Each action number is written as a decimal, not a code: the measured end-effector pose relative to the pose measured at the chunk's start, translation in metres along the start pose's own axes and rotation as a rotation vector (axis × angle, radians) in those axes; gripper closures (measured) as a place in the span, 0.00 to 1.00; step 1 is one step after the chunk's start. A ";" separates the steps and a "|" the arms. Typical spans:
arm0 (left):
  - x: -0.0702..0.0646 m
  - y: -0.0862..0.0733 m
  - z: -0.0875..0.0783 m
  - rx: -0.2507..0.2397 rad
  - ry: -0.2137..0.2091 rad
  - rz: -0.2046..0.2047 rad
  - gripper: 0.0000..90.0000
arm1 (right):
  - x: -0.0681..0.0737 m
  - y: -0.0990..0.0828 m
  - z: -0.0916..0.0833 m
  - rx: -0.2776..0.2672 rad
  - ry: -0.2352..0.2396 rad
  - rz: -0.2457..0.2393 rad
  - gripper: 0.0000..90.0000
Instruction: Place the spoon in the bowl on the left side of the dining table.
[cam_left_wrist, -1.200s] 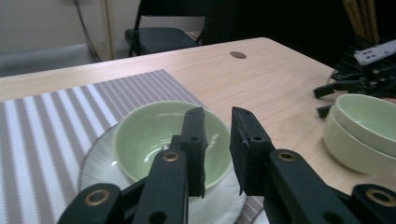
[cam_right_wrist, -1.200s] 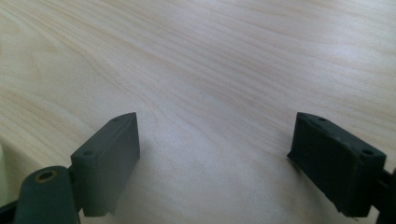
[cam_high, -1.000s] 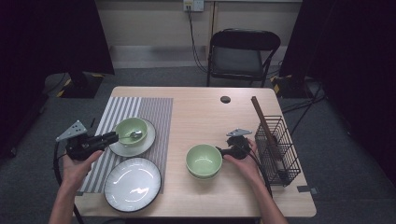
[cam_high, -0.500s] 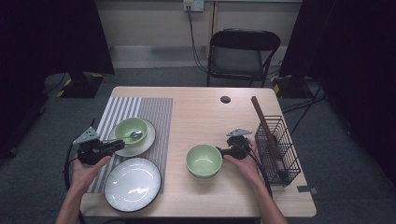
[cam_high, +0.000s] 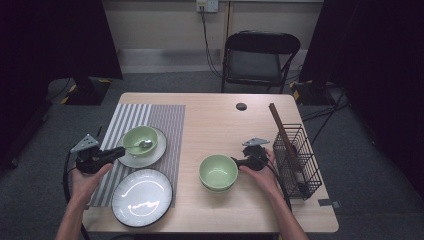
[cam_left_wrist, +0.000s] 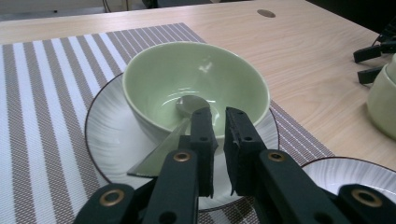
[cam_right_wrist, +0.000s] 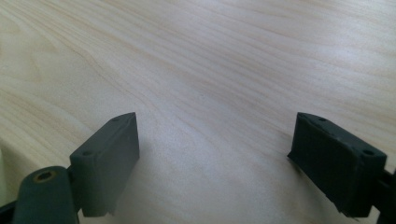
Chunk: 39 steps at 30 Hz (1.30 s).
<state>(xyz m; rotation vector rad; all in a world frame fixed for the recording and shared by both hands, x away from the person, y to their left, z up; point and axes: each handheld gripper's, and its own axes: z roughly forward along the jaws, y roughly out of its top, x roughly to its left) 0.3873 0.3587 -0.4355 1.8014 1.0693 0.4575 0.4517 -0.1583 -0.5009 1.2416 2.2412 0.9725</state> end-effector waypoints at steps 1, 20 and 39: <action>0.001 0.000 -0.001 0.000 0.004 -0.005 0.91 | 0.000 0.000 0.000 -0.001 0.000 -0.001 0.17; 0.020 0.000 -0.010 -0.050 0.031 -0.028 0.90 | 0.000 0.000 0.000 -0.001 0.001 -0.001 0.17; 0.041 -0.001 -0.010 -0.086 0.027 -0.053 0.90 | 0.000 0.000 0.000 0.001 -0.001 -0.001 0.17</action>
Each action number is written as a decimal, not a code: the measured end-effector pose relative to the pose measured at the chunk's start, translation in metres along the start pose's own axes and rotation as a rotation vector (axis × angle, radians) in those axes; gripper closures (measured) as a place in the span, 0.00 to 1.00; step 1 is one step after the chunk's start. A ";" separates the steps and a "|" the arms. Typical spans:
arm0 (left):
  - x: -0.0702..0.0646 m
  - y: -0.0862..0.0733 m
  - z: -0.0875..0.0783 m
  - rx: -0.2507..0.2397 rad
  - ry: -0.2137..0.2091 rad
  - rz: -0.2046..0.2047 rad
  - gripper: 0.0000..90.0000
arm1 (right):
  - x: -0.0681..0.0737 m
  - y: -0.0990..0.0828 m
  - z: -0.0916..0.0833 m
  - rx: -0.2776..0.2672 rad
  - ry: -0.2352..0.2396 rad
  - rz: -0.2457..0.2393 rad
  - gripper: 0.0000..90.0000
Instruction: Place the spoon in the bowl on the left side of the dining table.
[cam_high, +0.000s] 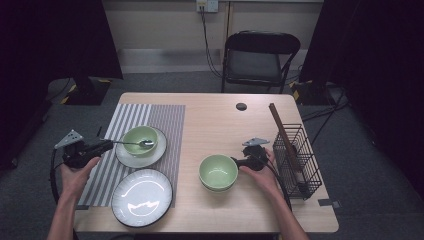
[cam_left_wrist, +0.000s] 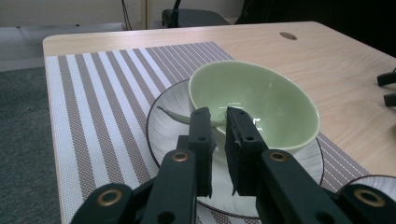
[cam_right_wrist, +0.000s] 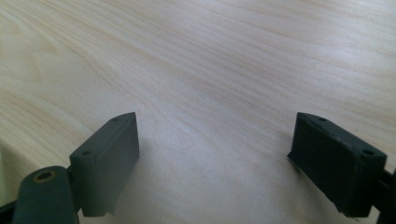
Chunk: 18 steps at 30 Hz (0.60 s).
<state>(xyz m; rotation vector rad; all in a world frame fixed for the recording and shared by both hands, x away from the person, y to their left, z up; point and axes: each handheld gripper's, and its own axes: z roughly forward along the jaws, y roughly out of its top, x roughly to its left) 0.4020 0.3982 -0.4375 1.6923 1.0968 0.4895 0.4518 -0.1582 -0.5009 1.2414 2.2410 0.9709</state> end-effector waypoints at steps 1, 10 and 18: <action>0.001 0.001 0.000 0.007 -0.001 0.009 0.90 | 0.000 0.000 0.000 0.001 -0.002 -0.001 0.16; 0.005 0.010 0.010 0.017 0.001 0.026 0.91 | 0.000 0.000 0.000 0.001 0.000 0.002 0.16; 0.006 0.010 0.013 0.010 -0.004 0.017 0.90 | 0.000 0.000 0.000 0.001 0.000 0.002 0.16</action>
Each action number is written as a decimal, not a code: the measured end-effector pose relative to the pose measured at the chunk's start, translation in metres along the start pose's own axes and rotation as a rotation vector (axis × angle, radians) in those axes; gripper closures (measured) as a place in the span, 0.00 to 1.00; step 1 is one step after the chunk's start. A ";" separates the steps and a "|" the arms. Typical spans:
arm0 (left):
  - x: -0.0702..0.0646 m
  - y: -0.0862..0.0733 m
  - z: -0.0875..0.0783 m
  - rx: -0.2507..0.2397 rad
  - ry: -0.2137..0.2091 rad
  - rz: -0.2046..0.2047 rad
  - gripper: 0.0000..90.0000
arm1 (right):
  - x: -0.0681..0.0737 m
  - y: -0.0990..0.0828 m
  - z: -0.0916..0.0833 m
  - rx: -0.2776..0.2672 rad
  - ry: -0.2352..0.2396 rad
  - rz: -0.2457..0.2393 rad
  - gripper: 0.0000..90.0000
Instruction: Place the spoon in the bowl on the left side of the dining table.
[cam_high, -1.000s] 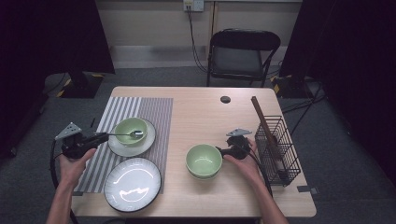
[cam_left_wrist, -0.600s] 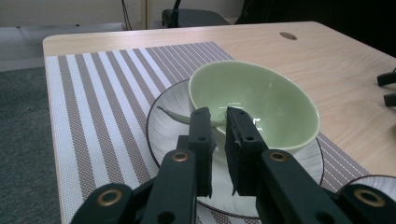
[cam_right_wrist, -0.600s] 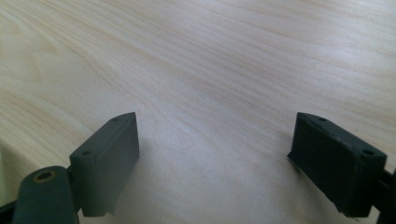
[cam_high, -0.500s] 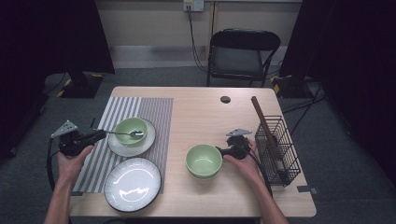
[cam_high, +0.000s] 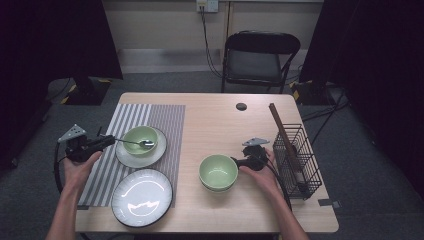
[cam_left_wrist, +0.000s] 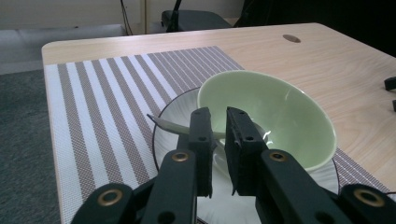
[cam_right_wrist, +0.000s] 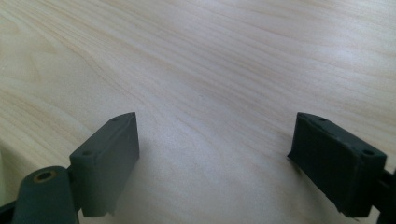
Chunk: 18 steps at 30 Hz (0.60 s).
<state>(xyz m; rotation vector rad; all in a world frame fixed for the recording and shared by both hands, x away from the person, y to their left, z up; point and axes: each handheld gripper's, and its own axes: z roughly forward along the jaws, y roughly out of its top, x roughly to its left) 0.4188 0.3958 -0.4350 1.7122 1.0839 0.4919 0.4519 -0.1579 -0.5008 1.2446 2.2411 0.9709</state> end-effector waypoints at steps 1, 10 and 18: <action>0.000 0.000 0.000 -0.001 -0.004 0.003 0.90 | 0.000 0.000 0.000 0.000 0.000 0.000 0.16; -0.011 -0.002 -0.009 0.028 -0.008 0.013 0.83 | 0.000 0.000 0.000 0.000 0.000 0.000 0.17; -0.022 -0.015 -0.025 0.050 0.022 0.011 0.64 | 0.000 0.000 0.000 0.000 0.000 0.000 0.16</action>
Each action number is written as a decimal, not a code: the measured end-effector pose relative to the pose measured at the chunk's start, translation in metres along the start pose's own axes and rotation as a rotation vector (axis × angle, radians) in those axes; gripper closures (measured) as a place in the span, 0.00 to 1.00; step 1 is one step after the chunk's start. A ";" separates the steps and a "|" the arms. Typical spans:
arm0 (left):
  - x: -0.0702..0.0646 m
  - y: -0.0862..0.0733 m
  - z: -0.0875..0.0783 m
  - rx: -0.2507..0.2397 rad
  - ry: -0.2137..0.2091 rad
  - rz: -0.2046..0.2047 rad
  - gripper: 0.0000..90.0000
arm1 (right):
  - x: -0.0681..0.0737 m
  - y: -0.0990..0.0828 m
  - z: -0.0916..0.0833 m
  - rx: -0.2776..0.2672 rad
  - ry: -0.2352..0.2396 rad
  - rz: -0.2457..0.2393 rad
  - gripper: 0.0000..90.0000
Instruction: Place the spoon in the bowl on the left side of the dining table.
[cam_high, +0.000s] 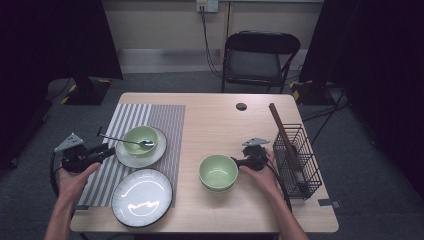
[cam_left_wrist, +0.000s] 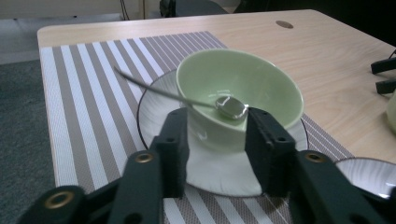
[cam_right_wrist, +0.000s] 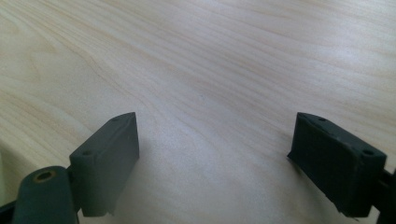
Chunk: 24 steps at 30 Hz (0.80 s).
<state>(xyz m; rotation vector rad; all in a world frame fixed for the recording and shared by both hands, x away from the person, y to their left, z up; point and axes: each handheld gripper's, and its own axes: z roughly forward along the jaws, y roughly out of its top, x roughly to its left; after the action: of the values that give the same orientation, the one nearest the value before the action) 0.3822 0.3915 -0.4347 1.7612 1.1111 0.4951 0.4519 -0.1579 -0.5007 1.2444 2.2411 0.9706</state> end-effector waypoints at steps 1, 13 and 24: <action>-0.002 -0.003 0.001 0.011 0.019 0.005 0.61 | 0.000 0.000 0.000 0.000 0.000 0.000 0.16; 0.002 -0.029 0.016 0.135 0.051 0.006 0.35 | -0.003 0.006 -0.002 0.028 0.012 0.038 0.23; 0.009 -0.041 0.029 0.193 0.084 -0.010 0.23 | -0.007 0.019 -0.012 -0.008 0.009 0.073 0.29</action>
<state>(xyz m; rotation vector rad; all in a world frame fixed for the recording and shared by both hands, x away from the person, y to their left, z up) 0.3889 0.3892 -0.4853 1.9147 1.2613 0.4730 0.4589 -0.1619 -0.4788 1.3293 2.2103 1.0130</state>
